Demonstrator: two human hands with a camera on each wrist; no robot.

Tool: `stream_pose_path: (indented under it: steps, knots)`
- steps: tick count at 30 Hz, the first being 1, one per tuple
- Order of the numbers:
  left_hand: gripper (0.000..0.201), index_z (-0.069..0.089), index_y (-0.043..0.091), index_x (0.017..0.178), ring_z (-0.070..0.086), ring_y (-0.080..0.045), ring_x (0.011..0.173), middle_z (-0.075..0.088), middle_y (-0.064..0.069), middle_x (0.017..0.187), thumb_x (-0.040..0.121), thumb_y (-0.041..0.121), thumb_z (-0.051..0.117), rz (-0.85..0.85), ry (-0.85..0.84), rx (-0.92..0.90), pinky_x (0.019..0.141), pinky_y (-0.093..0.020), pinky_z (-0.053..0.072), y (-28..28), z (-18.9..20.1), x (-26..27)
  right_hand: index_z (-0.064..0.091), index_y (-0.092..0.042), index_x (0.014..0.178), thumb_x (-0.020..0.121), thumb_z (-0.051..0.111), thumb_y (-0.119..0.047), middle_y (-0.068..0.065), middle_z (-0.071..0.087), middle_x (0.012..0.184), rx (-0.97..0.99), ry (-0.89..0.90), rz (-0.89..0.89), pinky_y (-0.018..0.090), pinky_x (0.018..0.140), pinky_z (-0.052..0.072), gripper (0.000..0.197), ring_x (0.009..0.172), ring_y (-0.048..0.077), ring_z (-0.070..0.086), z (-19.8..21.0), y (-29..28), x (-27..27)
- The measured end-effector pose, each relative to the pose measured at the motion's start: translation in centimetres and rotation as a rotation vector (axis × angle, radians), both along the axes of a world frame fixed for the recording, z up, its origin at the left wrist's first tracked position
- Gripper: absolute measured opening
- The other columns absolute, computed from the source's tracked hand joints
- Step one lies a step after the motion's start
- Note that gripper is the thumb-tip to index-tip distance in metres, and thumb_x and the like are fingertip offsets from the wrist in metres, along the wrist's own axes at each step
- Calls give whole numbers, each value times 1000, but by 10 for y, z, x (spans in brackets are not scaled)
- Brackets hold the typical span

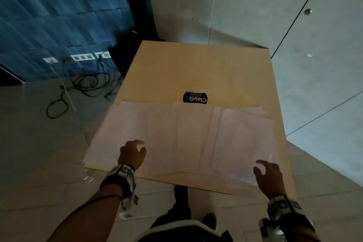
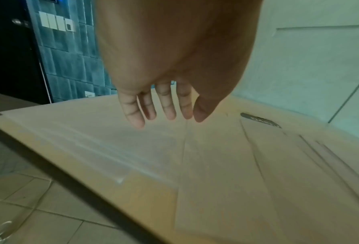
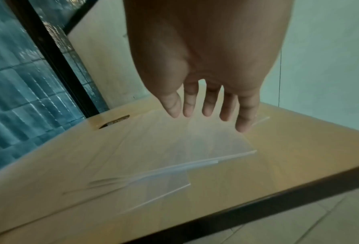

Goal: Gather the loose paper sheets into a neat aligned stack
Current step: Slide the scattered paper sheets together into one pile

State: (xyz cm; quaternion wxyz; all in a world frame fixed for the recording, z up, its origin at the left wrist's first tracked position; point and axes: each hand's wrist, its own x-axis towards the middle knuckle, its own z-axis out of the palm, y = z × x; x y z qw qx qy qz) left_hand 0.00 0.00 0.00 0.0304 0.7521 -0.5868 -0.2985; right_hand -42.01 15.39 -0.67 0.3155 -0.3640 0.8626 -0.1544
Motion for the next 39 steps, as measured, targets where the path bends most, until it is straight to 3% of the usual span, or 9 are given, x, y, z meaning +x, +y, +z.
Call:
stream_pose_path:
  steps: [5,8,15,20,30,39]
  knots:
    - [59,42,27,140,33,-35,138,33,-8,153,86,42,59,52,-103,92,110,-52,34,-55,-13,16,48,-19,141,92,62,-31,13,27,152,143,41,-65,53,109,35,52,138,39,28,-12,-24,6]
    - [68,29,30,147,16,-37,145,16,-5,160,88,46,57,83,-133,162,114,-54,25,-68,-25,23,40,-23,145,89,64,-39,10,19,157,190,83,-90,56,110,32,63,144,34,19,-24,-31,7]
    - [94,15,39,150,-7,-39,148,-8,4,163,76,51,71,213,-97,245,116,-62,9,-94,-28,43,33,-25,150,84,66,-48,8,10,162,216,177,-167,60,116,16,77,149,35,6,-26,-48,5]
    - [116,-2,41,151,-14,-44,146,-19,-1,161,66,60,75,268,-90,349,117,-60,5,-105,-26,53,17,-33,154,82,66,-55,3,-4,165,239,105,-137,61,118,9,90,151,34,-4,-29,-60,-5]
    - [108,-11,40,150,-21,-45,144,-26,-2,159,76,63,64,242,-84,443,117,-60,4,-83,-23,9,5,-33,155,81,57,-67,7,-4,165,354,154,-22,61,116,18,97,150,39,-2,-31,-65,12]
    - [104,-15,41,149,-22,-45,143,-31,0,158,78,68,56,236,0,479,114,-66,6,-55,-25,-60,14,-35,154,79,62,-65,5,2,164,343,135,4,60,115,22,95,149,38,4,-24,-64,15]
